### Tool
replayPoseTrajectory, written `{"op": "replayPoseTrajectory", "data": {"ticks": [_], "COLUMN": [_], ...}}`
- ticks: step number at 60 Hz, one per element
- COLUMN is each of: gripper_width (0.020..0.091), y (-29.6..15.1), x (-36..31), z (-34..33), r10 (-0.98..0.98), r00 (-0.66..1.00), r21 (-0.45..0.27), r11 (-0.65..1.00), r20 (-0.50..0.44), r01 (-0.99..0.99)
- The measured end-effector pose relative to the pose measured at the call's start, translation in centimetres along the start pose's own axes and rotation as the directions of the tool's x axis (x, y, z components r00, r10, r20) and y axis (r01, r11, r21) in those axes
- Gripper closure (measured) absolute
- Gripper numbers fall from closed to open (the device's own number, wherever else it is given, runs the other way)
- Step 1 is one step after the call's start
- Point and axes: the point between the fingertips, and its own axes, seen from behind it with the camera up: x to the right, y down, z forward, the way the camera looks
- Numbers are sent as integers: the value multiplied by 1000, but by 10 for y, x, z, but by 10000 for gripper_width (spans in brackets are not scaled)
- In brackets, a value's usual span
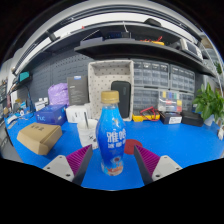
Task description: Pour water
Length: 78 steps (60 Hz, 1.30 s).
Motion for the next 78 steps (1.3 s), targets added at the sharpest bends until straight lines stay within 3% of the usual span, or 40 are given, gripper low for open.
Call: {"op": "replayPoseTrajectory", "data": {"ticks": [6,15,19,28,29,34,35,46,47,48,60,71,78], "gripper_width": [260,398,609,658,688,685,732,731,702,758,760,760,762], "y": [-9,-13,-17,-20,-19,-19,-19,-19,-19,-18,-26,-44,-65], "x": [-1,4,3,-4,-5,-8,-8,-12,-12,-12,4,41,53], "z": [16,32,36,37,36,34,34,36,36,36,32,50,67], "r10": [-18,9,24,-39,-48,-81,-83,-120,-126,-133,-325,-647,-806], "r00": [1000,1000,999,999,999,997,996,992,992,991,943,756,587], "r21": [26,58,83,94,94,108,108,87,84,77,-11,-159,-217], "r11": [999,998,996,995,994,991,991,989,988,988,946,760,588], "r20": [-12,-27,-21,-21,-18,-17,-19,-25,-26,-27,-74,-95,-74], "r01": [18,-8,-22,41,50,82,84,122,128,134,325,630,779]}}
